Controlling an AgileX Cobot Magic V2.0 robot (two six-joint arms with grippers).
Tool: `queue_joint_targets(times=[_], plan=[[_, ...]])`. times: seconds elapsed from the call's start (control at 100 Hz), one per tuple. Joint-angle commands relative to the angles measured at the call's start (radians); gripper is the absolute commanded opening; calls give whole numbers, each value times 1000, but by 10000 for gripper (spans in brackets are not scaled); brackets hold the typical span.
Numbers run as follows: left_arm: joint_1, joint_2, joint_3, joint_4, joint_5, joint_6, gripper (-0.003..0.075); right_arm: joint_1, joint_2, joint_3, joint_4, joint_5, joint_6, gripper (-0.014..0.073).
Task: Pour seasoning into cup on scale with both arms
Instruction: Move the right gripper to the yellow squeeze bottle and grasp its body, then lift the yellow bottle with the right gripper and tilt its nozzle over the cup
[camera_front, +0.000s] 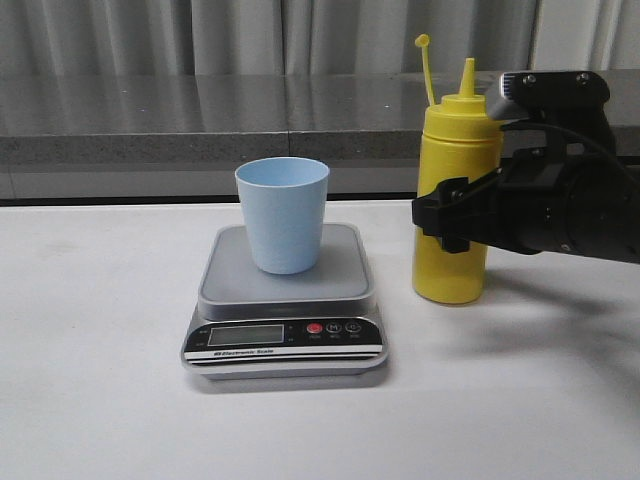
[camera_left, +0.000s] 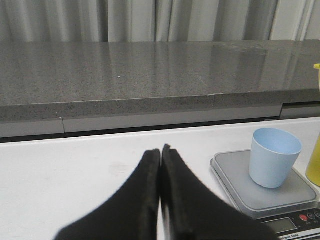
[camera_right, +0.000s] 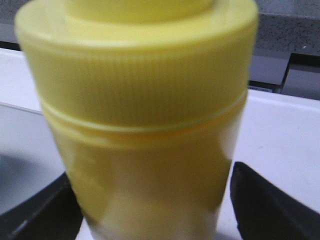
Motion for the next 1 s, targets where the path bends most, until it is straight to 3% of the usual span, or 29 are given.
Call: queue_joint_targets(times=[0.0,0.2,0.27,0.49,0.6,0.79,0.99], plan=[[2,10,-27,-3,-80,-3,-18,-5,-38,-23,-9,-68,-13,531],[2,10,-27,-3,-80,-3,-18,-5,-38,-23,-9,-69,-13,244],[2,10,-27,-3,-80,-3,-18,-5,-38,-23,-9,-78,-12,190],[2,10,-27,-3,-80,-3,-18,-5,-75,-23,-56,-68,-15,185],[2,10,-27,-3,-80,-3,-18,-5,-127,-23,-76,-32,-79,185],[2,10,-27,-3,-80,-3,-18,-5,-232,-27,-76,117,-189,185],[2,10,-27,-3,-80,-3,-18,-5,-315,-98,-78,377,-314,185]])
